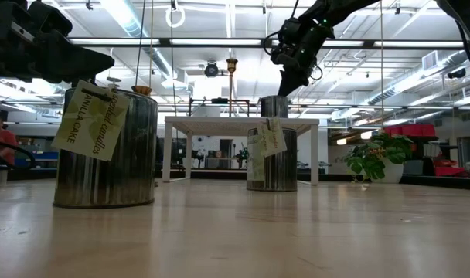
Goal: Pick & Place candle stick holders
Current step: Adjust the scented candle can on the shelf, then put the middle scented candle can aligned with the other scented candle on the shelf
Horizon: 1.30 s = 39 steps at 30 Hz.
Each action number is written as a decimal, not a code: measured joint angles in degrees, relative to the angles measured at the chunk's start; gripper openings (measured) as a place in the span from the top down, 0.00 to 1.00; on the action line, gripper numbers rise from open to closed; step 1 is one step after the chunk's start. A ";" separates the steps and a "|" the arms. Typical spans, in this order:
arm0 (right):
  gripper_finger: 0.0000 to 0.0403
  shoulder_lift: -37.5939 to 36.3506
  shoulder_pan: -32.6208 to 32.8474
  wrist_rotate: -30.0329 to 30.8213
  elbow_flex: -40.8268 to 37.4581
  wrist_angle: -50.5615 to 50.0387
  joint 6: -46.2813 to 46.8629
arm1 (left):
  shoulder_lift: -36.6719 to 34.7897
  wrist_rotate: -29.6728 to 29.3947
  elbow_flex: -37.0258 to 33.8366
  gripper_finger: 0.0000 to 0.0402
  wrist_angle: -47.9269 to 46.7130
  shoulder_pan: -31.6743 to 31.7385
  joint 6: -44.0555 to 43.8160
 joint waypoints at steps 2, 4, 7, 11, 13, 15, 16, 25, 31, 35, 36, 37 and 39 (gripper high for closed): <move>1.00 0.00 0.00 0.00 0.00 -0.45 0.00 | 0.00 0.01 0.01 0.92 0.00 0.01 0.00; 1.00 0.00 0.00 0.01 0.00 -0.76 0.00 | 0.00 -0.01 -0.01 0.92 0.00 0.01 0.01; 1.00 0.00 0.00 1.67 0.00 -1.80 -0.02 | 0.00 -0.01 -0.01 0.92 0.00 -0.01 0.01; 1.00 -0.04 0.00 2.08 0.00 -2.55 -0.14 | 0.00 -0.01 0.01 0.92 0.01 -0.01 0.00; 1.00 -0.04 0.00 2.70 0.02 -2.58 -0.13 | 0.00 -0.01 0.01 0.92 0.01 0.00 0.00; 1.00 -0.04 0.02 3.45 0.02 -2.60 -0.13 | 0.00 -0.01 0.00 0.92 0.00 0.00 -0.01; 1.00 -0.04 0.02 3.45 0.02 -2.60 -0.13 | 0.00 -0.01 -0.01 0.92 0.00 0.00 0.00; 1.00 -0.11 0.02 3.02 0.02 -2.58 -0.61 | 0.00 0.01 0.01 0.92 0.00 -0.01 0.01; 1.00 -1.69 0.02 2.95 0.02 -2.63 -1.56 | 0.00 0.00 0.01 0.92 0.00 0.00 0.01; 1.00 -3.01 0.02 2.91 0.02 -2.48 -1.65 | 0.00 0.02 0.00 0.92 0.01 0.01 0.01; 1.00 -3.31 0.02 2.89 0.02 -2.51 -1.66 | 0.00 0.00 0.00 0.92 0.00 -0.01 0.00; 1.00 -3.58 0.02 2.87 0.02 -2.48 -1.68 | 0.00 0.01 0.00 0.92 0.00 0.01 0.01; 1.00 -4.22 0.16 2.37 0.02 -2.51 -1.66 | 0.00 0.02 0.01 0.92 0.00 -0.01 0.00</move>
